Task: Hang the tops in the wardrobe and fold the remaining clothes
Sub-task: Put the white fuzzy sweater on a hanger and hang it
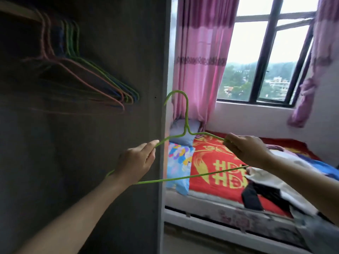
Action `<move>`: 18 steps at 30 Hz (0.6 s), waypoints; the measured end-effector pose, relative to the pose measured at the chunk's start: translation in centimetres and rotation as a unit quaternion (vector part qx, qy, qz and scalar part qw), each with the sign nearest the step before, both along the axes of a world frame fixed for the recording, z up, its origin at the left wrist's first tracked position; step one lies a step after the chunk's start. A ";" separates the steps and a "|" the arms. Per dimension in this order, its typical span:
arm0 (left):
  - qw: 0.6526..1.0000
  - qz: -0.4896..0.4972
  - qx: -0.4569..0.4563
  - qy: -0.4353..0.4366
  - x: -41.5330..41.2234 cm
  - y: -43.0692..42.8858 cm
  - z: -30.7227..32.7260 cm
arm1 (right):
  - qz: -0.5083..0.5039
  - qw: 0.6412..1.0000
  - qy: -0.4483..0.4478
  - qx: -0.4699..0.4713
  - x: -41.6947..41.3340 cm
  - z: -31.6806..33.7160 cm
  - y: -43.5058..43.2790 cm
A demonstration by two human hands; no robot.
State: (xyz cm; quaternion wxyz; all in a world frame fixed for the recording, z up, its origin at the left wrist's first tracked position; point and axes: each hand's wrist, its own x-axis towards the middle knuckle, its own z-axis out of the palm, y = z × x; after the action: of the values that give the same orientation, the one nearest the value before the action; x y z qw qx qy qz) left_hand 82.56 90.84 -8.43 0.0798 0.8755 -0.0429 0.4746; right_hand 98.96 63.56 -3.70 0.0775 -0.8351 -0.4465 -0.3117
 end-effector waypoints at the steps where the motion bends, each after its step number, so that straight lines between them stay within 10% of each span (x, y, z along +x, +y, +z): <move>1: 1.000 -0.010 0.010 0.000 1.2 -1.5 -0.2 | -0.015 1.000 0.007 0.001 0.3 -0.3 -2.0; 18: 0.971 -0.230 0.055 0.019 23.6 -31.5 -3.9 | -0.271 0.956 0.103 0.035 8.5 -7.0 -36.2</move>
State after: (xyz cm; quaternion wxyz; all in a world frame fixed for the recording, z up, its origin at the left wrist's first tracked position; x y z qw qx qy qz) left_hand 106.12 59.37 -12.32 0.1397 0.8540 -0.2680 0.4235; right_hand 107.51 27.36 -10.71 0.0650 -0.9492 -0.1821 -0.2485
